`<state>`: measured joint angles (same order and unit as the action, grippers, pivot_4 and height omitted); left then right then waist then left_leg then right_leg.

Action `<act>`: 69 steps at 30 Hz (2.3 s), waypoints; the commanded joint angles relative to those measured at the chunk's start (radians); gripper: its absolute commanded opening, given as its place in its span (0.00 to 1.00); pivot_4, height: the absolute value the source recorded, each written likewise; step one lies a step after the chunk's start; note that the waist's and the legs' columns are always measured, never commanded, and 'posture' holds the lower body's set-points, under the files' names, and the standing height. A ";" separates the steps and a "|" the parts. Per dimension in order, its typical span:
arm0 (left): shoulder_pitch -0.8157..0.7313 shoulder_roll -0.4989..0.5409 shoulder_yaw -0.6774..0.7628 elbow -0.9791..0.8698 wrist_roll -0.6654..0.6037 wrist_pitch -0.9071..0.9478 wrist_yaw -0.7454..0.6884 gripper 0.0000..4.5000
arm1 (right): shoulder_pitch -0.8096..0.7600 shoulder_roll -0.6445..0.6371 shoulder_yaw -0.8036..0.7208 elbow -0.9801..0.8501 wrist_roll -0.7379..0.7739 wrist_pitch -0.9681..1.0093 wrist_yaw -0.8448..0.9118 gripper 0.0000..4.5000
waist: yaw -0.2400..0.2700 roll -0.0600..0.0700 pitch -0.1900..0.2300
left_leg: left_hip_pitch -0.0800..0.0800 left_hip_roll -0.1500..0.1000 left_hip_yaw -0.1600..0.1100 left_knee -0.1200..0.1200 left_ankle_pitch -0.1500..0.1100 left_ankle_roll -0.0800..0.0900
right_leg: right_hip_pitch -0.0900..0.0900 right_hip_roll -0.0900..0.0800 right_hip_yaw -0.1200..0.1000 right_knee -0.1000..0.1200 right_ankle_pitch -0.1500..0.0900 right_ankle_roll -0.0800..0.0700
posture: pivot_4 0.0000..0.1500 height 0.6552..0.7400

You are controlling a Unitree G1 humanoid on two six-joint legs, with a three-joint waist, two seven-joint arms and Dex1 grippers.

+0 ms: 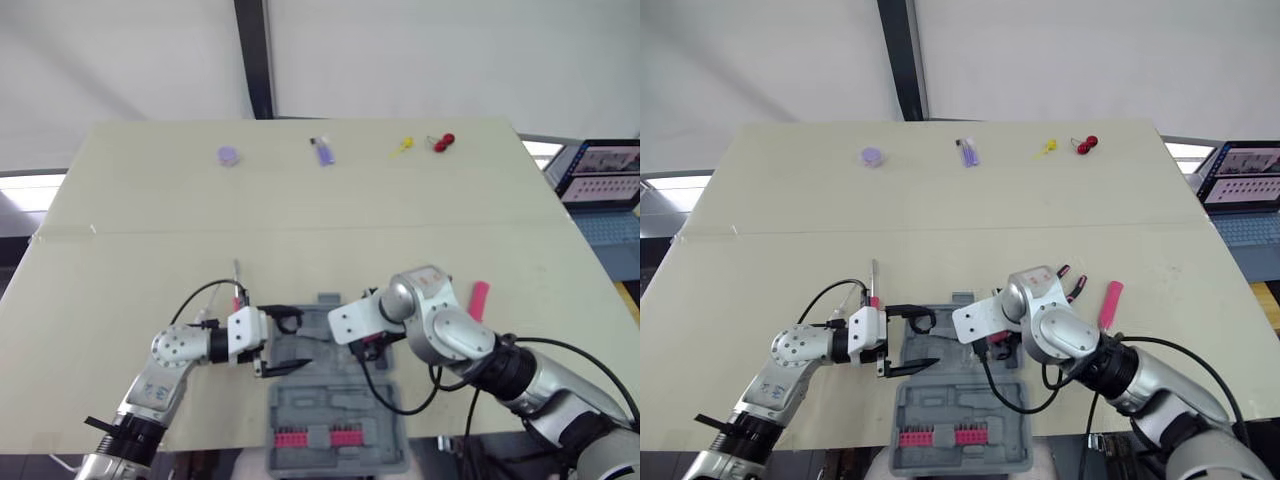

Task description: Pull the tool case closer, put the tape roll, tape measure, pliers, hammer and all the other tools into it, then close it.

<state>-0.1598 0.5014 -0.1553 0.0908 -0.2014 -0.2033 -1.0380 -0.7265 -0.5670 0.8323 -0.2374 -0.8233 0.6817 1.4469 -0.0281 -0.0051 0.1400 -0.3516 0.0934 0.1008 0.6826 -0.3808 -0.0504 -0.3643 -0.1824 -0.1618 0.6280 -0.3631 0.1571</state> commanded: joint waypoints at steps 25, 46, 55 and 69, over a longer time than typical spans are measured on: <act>0.002 0.000 -0.002 -0.026 -0.004 -0.004 0.002 1.00 | 0.088 -0.003 -0.091 0.007 -0.025 -0.094 -0.003 0.94 | 0.002 0.000 0.000 | 0.001 0.000 -0.002 0.000 0.000 0.000 | 0.003 0.000 -0.001 -0.001 0.000 0.000 | 1.00 1.00; 0.006 -0.007 -0.008 -0.028 -0.009 -0.001 -0.003 1.00 | -0.035 -0.019 -0.186 -0.161 0.052 0.052 0.164 0.99 | 0.000 0.003 0.002 | 0.000 0.000 -0.002 0.000 0.000 0.000 | 0.001 0.000 -0.001 -0.001 0.000 0.000 | 1.00 1.00; -0.004 -0.005 -0.008 -0.019 -0.012 -0.002 -0.014 1.00 | 0.030 -0.139 -0.350 -0.302 0.497 0.195 0.109 0.99 | -0.001 0.003 0.002 | 0.000 0.000 -0.002 0.000 0.000 0.000 | 0.001 0.000 -0.001 -0.001 0.000 0.000 | 1.00 1.00; -0.018 0.006 0.005 -0.015 -0.013 -0.001 -0.017 1.00 | 0.290 -0.044 -0.597 0.078 0.810 -0.390 -0.210 0.35 | -0.001 0.003 0.003 | 0.001 -0.001 -0.003 -0.001 0.000 0.000 | 0.002 0.000 -0.001 -0.002 0.000 0.000 | 1.00 1.00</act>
<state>-0.1857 0.4992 -0.1647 0.0949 -0.2021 -0.1991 -1.0572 -0.4394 -0.6121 0.2629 -0.1761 -0.0436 0.3401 1.2608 -0.0296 -0.0023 0.1426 -0.3507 0.0929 0.0983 0.6821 -0.3809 -0.0502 -0.3621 -0.1823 -0.1628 0.6264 -0.3631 0.1571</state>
